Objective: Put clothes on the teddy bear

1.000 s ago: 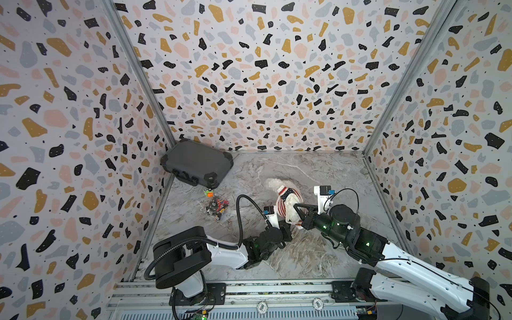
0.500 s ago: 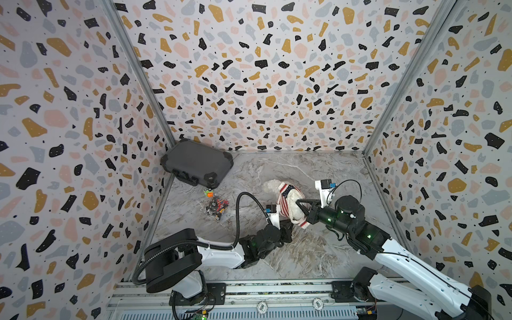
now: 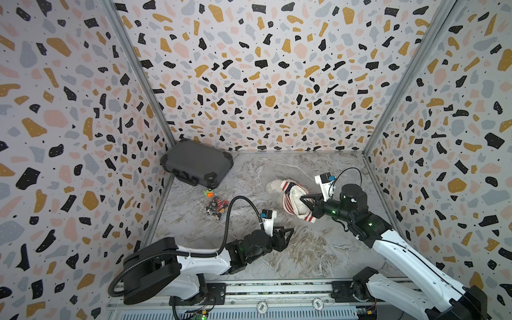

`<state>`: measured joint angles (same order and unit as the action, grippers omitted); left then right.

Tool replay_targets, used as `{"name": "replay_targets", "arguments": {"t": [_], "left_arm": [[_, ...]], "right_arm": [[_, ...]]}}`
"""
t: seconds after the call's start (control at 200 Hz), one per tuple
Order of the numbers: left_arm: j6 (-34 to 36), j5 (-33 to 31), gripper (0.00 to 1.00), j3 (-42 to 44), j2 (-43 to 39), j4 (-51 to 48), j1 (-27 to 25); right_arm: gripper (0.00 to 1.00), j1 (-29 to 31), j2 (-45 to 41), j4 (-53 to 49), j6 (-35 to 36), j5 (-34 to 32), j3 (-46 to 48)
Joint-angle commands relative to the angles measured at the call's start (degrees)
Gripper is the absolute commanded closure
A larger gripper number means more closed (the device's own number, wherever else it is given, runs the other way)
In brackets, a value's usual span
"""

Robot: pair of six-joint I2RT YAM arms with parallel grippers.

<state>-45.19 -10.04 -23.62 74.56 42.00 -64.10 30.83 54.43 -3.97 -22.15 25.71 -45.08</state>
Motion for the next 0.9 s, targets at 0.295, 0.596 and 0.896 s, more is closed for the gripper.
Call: {"name": "replay_targets", "arguments": {"t": [0.295,0.596,0.896], "left_arm": [[6.26,3.27,0.37,1.67,-23.95,-13.66,6.59],[10.08,0.79,0.12,-3.46,-31.05,-24.64,10.26],[9.41,3.48,0.02,-5.73,-24.31,-19.06,10.89]], "right_arm": [[1.0,7.47,0.95,-7.73,14.06,2.49,-8.52],[1.0,11.37,2.82,-6.3,18.87,1.58,-7.36],[1.0,15.96,4.08,-8.49,24.84,-3.78,-7.77]]}}
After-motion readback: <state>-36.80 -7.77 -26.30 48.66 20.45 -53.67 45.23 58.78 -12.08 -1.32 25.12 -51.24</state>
